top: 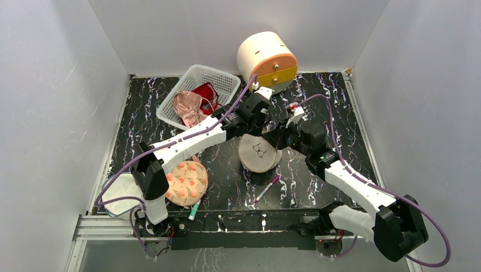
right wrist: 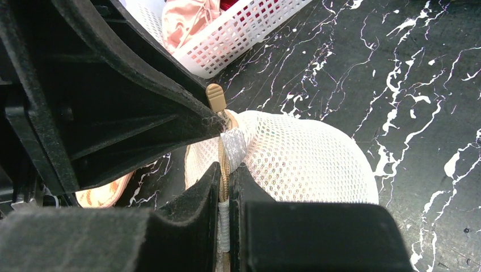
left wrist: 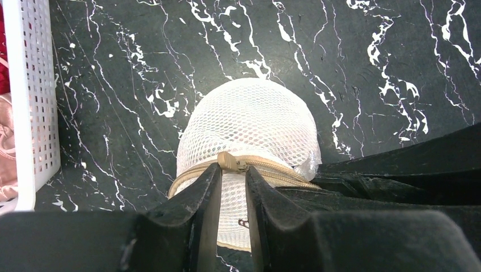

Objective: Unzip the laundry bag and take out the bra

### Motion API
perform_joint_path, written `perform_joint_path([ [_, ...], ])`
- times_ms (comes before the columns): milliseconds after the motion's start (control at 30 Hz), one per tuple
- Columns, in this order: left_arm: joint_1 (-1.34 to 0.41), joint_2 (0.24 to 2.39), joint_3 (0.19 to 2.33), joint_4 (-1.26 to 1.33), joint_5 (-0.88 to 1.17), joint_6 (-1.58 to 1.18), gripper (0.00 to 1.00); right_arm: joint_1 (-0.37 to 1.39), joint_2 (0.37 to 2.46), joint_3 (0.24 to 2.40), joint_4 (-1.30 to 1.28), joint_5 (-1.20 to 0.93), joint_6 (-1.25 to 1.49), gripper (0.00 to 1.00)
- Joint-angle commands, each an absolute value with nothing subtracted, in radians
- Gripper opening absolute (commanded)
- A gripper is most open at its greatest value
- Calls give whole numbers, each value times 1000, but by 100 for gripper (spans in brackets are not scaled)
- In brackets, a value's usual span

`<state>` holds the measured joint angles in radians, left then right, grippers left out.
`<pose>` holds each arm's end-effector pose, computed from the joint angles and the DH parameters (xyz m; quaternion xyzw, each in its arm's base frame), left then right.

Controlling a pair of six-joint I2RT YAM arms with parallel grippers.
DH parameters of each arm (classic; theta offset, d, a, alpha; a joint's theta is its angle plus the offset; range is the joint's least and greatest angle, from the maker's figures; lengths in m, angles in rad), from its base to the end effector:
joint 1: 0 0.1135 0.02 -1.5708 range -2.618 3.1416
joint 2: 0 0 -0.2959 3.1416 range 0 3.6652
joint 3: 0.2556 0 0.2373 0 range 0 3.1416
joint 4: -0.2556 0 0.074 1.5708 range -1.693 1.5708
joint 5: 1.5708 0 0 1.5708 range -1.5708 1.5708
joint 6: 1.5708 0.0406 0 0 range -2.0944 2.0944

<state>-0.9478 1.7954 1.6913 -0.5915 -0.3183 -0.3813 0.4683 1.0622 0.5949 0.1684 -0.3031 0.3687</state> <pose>0.2477 -0.3230 0.3656 0.1855 0.8775 -0.1450 0.4179 0.1870 0.1082 0.2889 -0.1291 0.7898 0.3496 0.4871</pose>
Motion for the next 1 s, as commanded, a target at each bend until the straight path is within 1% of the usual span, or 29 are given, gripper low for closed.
perform_joint_path([
  [0, -947, 1768, 1716, -588, -287, -394, 22, 467, 1054, 645, 242, -318, 370, 0],
  [300, -947, 1779, 1724, -585, -282, -393, 23, 467, 1046, 644, 238, -318, 367, 0],
  [400, -947, 1782, 1723, -587, -289, -390, 21, 468, 1047, 646, 237, -319, 368, 0],
  [600, -947, 1780, 1728, -593, -312, -382, 12, 468, 1051, 652, 234, -322, 367, 0],
  [633, -948, 1772, 1724, -590, -315, -382, 9, 468, 1052, 653, 235, -323, 367, 0],
  [700, -947, 1750, 1712, -587, -348, -387, 0, 468, 1052, 650, 235, -319, 372, 0],
  [800, -947, 1667, 1635, -559, -465, -433, 0, 467, 1023, 632, 237, -263, 405, 0],
  [867, -947, 1621, 1595, -554, -520, -466, 0, 467, 1002, 611, 224, -171, 454, 0],
  [900, -946, 1602, 1577, -549, -532, -481, 0, 467, 997, 599, 219, -141, 475, 1],
  [933, -946, 1579, 1565, -549, -539, -510, 0, 466, 996, 588, 215, -140, 493, 12],
  [967, -945, 1570, 1558, -546, -536, -521, 0, 467, 997, 581, 212, -142, 495, 14],
])
